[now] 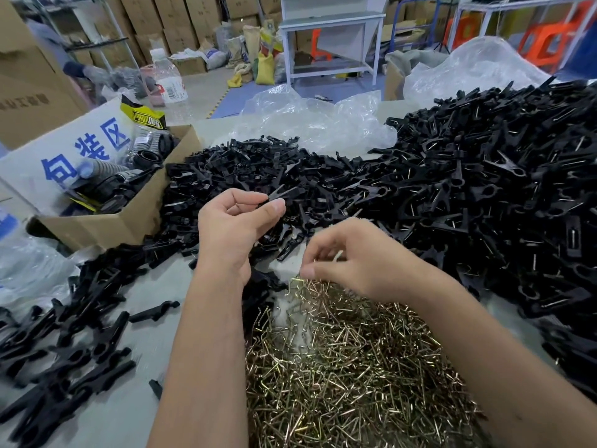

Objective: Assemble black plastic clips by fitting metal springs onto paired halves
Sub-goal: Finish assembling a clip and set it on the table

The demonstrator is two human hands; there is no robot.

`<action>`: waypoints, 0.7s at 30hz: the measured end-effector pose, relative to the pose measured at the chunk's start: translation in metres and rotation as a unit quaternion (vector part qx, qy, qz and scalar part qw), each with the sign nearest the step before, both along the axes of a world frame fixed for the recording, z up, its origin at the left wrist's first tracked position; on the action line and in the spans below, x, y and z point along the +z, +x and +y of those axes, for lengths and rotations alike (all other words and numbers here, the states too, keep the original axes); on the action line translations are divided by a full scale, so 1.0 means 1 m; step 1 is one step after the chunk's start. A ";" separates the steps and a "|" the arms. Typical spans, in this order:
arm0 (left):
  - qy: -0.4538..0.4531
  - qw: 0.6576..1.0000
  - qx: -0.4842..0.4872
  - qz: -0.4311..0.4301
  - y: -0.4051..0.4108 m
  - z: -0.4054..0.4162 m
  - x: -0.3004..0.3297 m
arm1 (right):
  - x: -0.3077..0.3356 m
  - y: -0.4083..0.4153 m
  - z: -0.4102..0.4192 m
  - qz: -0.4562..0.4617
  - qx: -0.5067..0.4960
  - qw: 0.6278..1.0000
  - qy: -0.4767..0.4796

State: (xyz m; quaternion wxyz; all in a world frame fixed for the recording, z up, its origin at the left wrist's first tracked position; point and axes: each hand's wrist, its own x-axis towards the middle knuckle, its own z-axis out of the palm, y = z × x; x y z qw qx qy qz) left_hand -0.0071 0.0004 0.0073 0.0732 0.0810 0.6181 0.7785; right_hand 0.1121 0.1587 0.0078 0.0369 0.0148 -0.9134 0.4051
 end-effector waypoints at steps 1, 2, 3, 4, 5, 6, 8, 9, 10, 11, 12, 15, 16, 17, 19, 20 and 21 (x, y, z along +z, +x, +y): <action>-0.008 1.000 0.001 0.004 0.000 0.000 0.000 | 0.002 0.001 0.002 0.000 0.000 0.997 -0.072; -0.016 1.000 0.002 0.010 0.000 0.000 0.000 | 0.005 0.003 0.004 -0.005 0.010 0.991 -0.134; -0.021 1.000 0.004 0.016 -0.001 0.000 -0.001 | 0.008 0.004 0.006 -0.002 0.024 0.984 -0.174; -0.024 0.999 0.005 0.022 -0.002 0.000 -0.001 | 0.011 0.005 0.007 0.009 0.034 0.979 -0.199; -0.027 0.999 0.005 0.027 -0.003 0.000 -0.002 | 0.012 0.005 0.009 0.026 0.035 0.973 -0.225; -0.032 0.999 0.003 0.031 -0.003 0.000 -0.003 | 0.013 0.004 0.009 0.042 0.022 0.967 -0.252; -0.046 0.998 -0.002 0.039 -0.003 0.000 -0.003 | 0.010 0.002 0.011 0.056 -0.021 0.957 -0.283; -0.053 0.998 -0.005 0.046 -0.002 -0.001 -0.003 | 0.008 0.001 0.012 0.056 -0.042 0.956 -0.286; -0.058 0.997 -0.008 0.053 -0.001 -0.001 -0.002 | 0.006 0.000 0.012 0.056 -0.061 0.953 -0.291; -0.062 0.996 -0.013 0.063 0.000 -0.001 -0.002 | 0.005 0.000 0.013 0.057 -0.079 0.947 -0.307; -0.065 0.995 -0.022 0.078 0.001 0.000 -0.002 | 0.003 0.000 0.014 0.060 -0.099 0.936 -0.333; -0.077 0.985 -0.059 0.144 0.002 0.001 -0.001 | 0.004 0.000 0.016 0.074 -0.143 0.899 -0.406; -0.077 0.981 -0.074 0.162 0.004 0.002 -0.001 | 0.004 0.000 0.016 0.084 -0.157 0.891 -0.417; -0.075 0.977 -0.091 0.176 0.005 0.003 0.000 | 0.005 0.000 0.017 0.091 -0.173 0.884 -0.425; -0.065 0.971 -0.126 0.193 0.007 0.005 0.001 | 0.005 -0.001 0.017 0.092 -0.210 0.872 -0.432; -0.062 0.968 -0.140 0.198 0.007 0.005 0.001 | 0.005 -0.001 0.018 0.088 -0.220 0.867 -0.439; -0.061 0.966 -0.151 0.200 0.008 0.006 0.001 | 0.005 -0.001 0.018 0.083 -0.221 0.860 -0.452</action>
